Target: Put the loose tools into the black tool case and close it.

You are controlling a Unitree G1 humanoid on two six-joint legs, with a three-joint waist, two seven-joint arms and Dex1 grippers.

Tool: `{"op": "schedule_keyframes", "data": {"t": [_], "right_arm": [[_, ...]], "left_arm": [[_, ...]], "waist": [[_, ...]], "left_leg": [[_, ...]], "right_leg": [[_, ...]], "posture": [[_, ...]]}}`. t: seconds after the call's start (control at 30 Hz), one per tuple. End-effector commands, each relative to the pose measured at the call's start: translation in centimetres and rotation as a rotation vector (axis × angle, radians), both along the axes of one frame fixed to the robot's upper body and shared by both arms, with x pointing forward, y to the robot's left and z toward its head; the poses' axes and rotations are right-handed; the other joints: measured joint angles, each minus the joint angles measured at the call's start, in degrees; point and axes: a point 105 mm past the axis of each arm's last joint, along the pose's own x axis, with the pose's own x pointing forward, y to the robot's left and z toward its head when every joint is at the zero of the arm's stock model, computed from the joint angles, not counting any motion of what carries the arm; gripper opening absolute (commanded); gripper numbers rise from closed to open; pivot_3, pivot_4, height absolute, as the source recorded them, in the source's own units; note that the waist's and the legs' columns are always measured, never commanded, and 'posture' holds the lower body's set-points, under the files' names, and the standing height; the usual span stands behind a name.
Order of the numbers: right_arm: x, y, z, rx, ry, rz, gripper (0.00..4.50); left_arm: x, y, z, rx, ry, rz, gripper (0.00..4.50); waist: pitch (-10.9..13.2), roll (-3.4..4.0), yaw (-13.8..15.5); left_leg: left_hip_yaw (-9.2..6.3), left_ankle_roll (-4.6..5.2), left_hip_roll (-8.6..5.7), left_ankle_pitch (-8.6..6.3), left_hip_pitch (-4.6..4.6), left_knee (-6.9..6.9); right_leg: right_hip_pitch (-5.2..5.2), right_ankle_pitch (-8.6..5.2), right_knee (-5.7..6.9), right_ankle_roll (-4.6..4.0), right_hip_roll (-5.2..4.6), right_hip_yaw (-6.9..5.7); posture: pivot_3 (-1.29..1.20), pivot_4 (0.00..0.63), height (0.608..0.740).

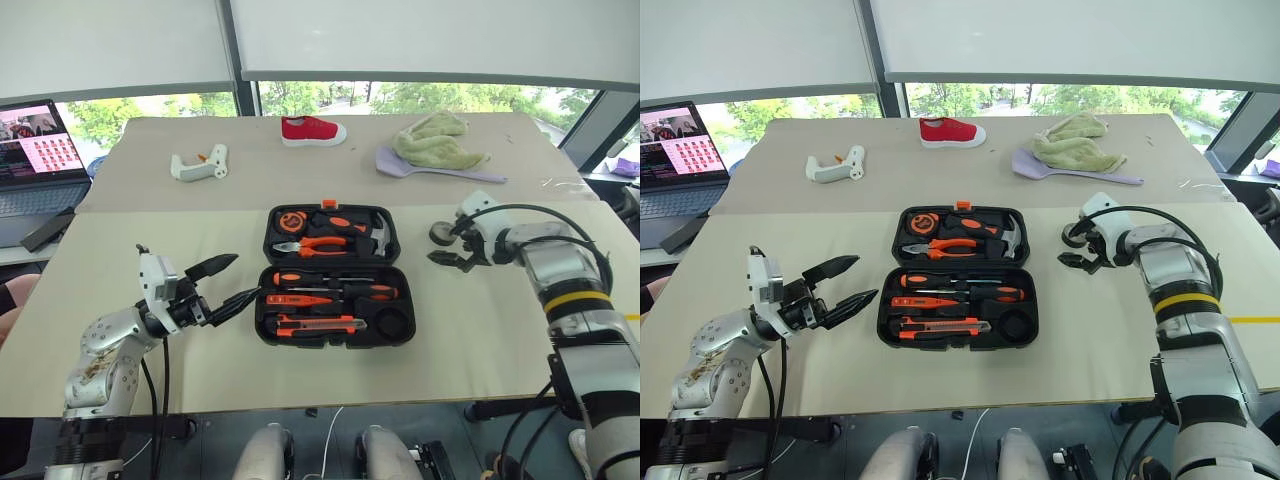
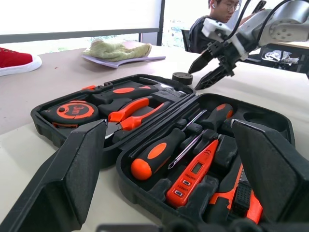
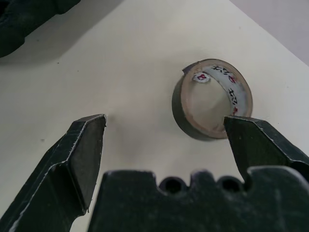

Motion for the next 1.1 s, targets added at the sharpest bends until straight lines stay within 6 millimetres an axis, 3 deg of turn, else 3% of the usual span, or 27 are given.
{"op": "schedule_keyframes", "data": {"t": [0.03,0.3,0.33,0.37,0.5,0.73,0.83,0.93,1.03,1.1], "right_arm": [[0.8,0.4,1.2,0.02,-0.028,-0.003,4.5],[1.1,0.9,0.1,0.028,0.019,-0.002,4.5],[1.1,0.9,0.0,0.029,0.025,-0.003,3.98],[1.2,1.0,-0.2,0.029,0.023,-0.005,3.83],[1.4,1.2,-0.5,0.037,0.016,-0.012,2.55],[1.2,1.3,-0.4,0.042,-0.001,0.041,0.05],[1.0,1.0,1.3,0.052,-0.033,0.103,0.01],[-0.1,2.1,4.2,0.134,-0.045,0.259,0.01],[-3.4,4.4,6.4,0.255,0.081,0.467,0.01],[-6.5,6.2,6.8,0.293,0.2,0.575,0.01]], "left_arm": [[0.3,-0.5,0.8,0.002,-0.041,-0.02,4.4],[1.2,-0.7,1.0,0.01,-0.057,-0.032,4.4],[1.3,-0.7,1.0,0.012,-0.059,-0.033,4.5],[1.4,-0.7,1.0,0.014,-0.06,-0.034,4.5],[1.7,-0.7,1.3,0.024,-0.076,-0.036,4.5],[1.4,-0.4,1.4,0.045,-0.085,-0.034,4.5],[0.7,0.0,1.3,0.058,-0.087,-0.039,4.5],[-0.1,0.4,1.3,0.083,-0.083,-0.06,4.5],[-1.1,0.7,0.8,0.12,-0.064,-0.108,4.5],[-1.6,0.8,0.6,0.135,-0.055,-0.135,4.5]], "waist": [[0.0,0.0,-0.04],[0.0,0.0,-0.19],[0.0,0.0,-0.22],[0.0,0.0,-0.25],[0.0,0.0,-0.32],[0.0,0.0,-0.39],[0.01,0.01,-0.45],[0.03,0.05,-0.36],[0.05,0.09,-0.35],[0.06,0.1,-0.16]], "left_leg": [[0.0,0.0,0.0,0.0,0.01,0.0],[0.02,-0.01,0.0,0.0,0.03,-0.03],[0.02,-0.01,0.0,0.0,0.04,-0.04],[0.02,-0.02,0.0,0.0,0.05,-0.04],[0.02,-0.04,0.01,0.01,0.08,-0.05],[0.02,-0.06,0.01,0.02,0.16,-0.07],[0.03,-0.06,0.0,0.01,0.15,-0.12],[0.05,-0.1,-0.01,0.03,0.06,-0.27],[0.09,-0.12,0.0,0.05,-0.26,-0.3],[0.08,-0.12,0.05,0.05,-0.28,-0.3]], "right_leg": [[0.0,0.0,0.0,0.0,0.0,0.0],[-0.01,0.0,0.04,0.0,0.01,0.0],[-0.01,0.0,0.04,0.0,0.01,0.01],[-0.01,0.0,0.04,0.0,0.02,0.01],[0.0,0.0,0.07,0.0,0.02,0.01],[0.07,0.0,0.08,0.0,-0.01,0.02],[0.04,0.01,0.07,-0.01,-0.02,0.04],[-0.13,0.01,0.06,-0.01,-0.03,0.06],[-0.53,0.01,0.22,-0.01,-0.02,0.1],[-0.55,0.01,0.27,-0.01,0.0,0.07]], "posture": [[0.0,0.15,0.74],[0.0,0.15,0.74],[0.0,0.15,0.74],[0.0,0.15,0.74],[0.0,0.15,0.74],[0.0,0.15,0.74],[0.0,0.15,0.74],[0.0,0.15,0.74],[0.0,0.15,0.74],[0.0,0.15,0.74]]}}
